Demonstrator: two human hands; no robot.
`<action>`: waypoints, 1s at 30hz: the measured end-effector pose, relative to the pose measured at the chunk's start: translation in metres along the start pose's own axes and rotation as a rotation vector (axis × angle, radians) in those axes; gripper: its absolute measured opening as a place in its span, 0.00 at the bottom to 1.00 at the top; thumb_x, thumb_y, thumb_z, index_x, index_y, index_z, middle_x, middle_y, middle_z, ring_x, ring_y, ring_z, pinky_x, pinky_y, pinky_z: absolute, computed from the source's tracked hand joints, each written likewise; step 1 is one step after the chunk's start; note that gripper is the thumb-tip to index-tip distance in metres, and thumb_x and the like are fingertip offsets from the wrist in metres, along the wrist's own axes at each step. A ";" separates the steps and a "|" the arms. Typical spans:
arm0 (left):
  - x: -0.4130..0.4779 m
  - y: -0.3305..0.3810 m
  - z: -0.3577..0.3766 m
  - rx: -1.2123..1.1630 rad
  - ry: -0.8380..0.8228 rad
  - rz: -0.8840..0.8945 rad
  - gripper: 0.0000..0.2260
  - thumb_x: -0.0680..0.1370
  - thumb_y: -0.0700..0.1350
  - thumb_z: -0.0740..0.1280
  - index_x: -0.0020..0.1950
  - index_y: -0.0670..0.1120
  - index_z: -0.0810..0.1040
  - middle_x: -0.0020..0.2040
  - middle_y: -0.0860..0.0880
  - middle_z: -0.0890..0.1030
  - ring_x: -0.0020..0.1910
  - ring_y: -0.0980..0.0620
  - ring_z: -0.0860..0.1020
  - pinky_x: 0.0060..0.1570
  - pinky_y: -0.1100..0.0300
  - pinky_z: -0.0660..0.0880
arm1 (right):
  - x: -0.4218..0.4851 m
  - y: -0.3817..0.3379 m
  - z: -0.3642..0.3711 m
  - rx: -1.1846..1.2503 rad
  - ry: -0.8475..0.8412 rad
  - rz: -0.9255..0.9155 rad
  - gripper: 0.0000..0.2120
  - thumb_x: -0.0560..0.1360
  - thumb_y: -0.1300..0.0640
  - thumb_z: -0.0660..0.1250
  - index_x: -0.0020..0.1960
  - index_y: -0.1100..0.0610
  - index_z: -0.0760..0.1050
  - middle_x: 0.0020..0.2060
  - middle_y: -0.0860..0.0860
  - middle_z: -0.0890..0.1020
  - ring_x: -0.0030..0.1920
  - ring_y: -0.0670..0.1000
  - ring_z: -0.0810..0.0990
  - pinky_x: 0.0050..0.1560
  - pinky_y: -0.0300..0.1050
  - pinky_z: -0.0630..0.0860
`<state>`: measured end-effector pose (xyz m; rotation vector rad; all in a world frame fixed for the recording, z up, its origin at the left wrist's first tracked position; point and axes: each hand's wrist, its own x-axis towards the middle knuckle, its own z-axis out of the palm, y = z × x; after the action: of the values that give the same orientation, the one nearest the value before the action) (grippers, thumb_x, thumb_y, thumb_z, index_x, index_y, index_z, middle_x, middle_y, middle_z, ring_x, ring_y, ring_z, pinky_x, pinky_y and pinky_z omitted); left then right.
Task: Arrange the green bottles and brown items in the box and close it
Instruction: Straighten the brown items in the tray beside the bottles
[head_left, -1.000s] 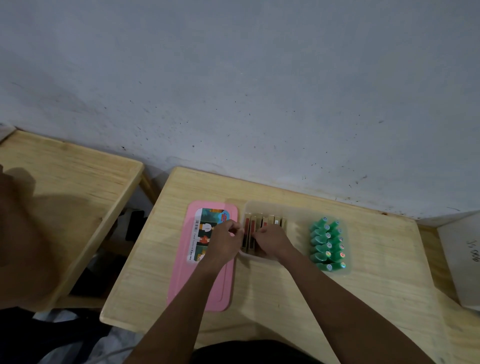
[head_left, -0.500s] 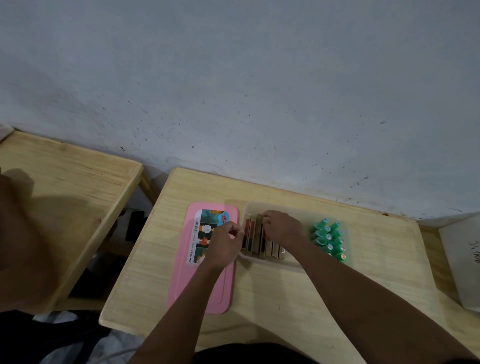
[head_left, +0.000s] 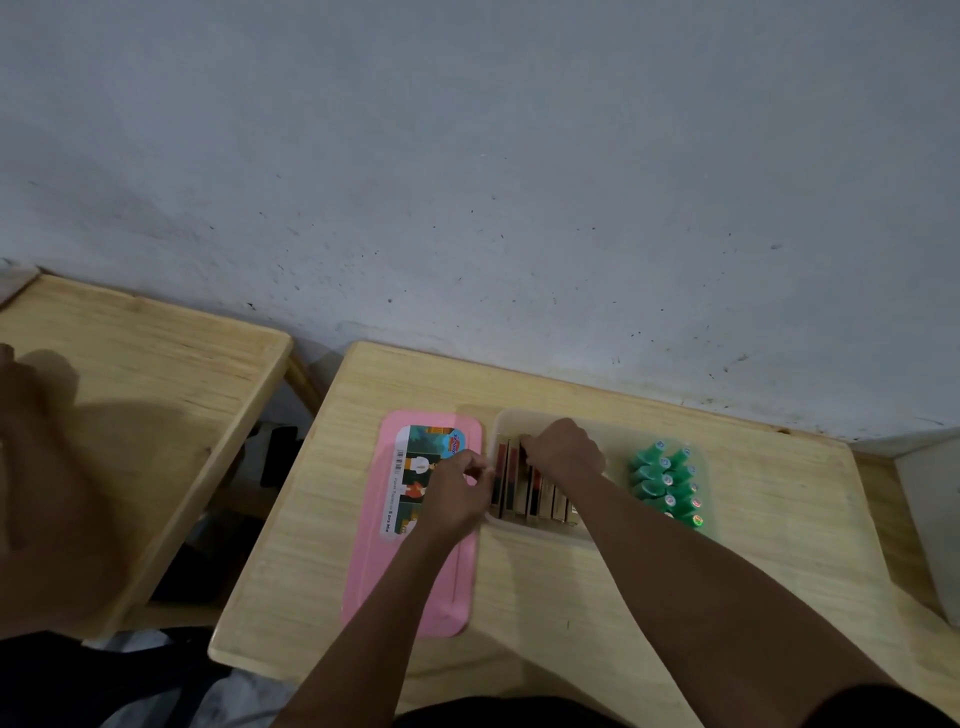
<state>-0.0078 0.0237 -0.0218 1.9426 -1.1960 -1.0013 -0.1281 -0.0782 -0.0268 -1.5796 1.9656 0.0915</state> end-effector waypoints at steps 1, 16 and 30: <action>0.000 0.000 0.000 -0.005 -0.001 0.002 0.04 0.78 0.40 0.65 0.50 0.42 0.79 0.46 0.50 0.79 0.49 0.53 0.76 0.49 0.63 0.70 | 0.002 0.001 0.001 0.036 -0.017 0.005 0.17 0.70 0.43 0.66 0.45 0.57 0.77 0.40 0.51 0.83 0.41 0.54 0.81 0.41 0.43 0.75; 0.000 0.000 0.000 -0.021 -0.016 -0.032 0.04 0.78 0.40 0.64 0.50 0.43 0.78 0.48 0.50 0.79 0.51 0.55 0.76 0.50 0.66 0.68 | -0.038 0.025 -0.012 0.821 0.006 -0.170 0.12 0.82 0.53 0.57 0.55 0.55 0.78 0.45 0.50 0.81 0.41 0.44 0.75 0.41 0.42 0.72; 0.001 -0.004 0.003 -0.040 -0.010 -0.039 0.04 0.78 0.40 0.64 0.50 0.43 0.78 0.49 0.50 0.80 0.51 0.55 0.76 0.44 0.71 0.67 | -0.038 0.036 -0.014 1.137 -0.223 0.064 0.16 0.82 0.48 0.58 0.49 0.61 0.75 0.29 0.51 0.74 0.27 0.48 0.70 0.29 0.42 0.70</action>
<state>-0.0083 0.0234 -0.0265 1.9388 -1.1391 -1.0479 -0.1625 -0.0412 -0.0075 -0.7018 1.4189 -0.6754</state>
